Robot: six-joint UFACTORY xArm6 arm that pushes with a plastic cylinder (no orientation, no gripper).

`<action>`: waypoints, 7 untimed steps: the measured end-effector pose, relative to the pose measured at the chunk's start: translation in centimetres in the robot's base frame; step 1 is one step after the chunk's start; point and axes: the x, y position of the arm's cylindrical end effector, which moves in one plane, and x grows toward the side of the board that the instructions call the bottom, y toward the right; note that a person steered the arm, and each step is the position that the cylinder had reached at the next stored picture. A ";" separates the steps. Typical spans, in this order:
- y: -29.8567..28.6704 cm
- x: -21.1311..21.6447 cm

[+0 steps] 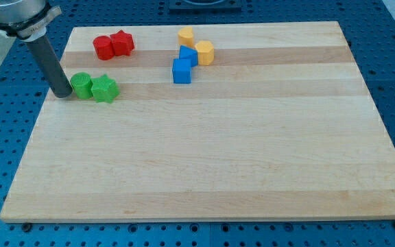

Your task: Keep arm to the bottom left of the blue cube

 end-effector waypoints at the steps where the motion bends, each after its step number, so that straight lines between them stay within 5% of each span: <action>1: 1.3 -0.9; 4: 3.9 0.0; 6: 10.2 14.7; 7: 15.5 18.5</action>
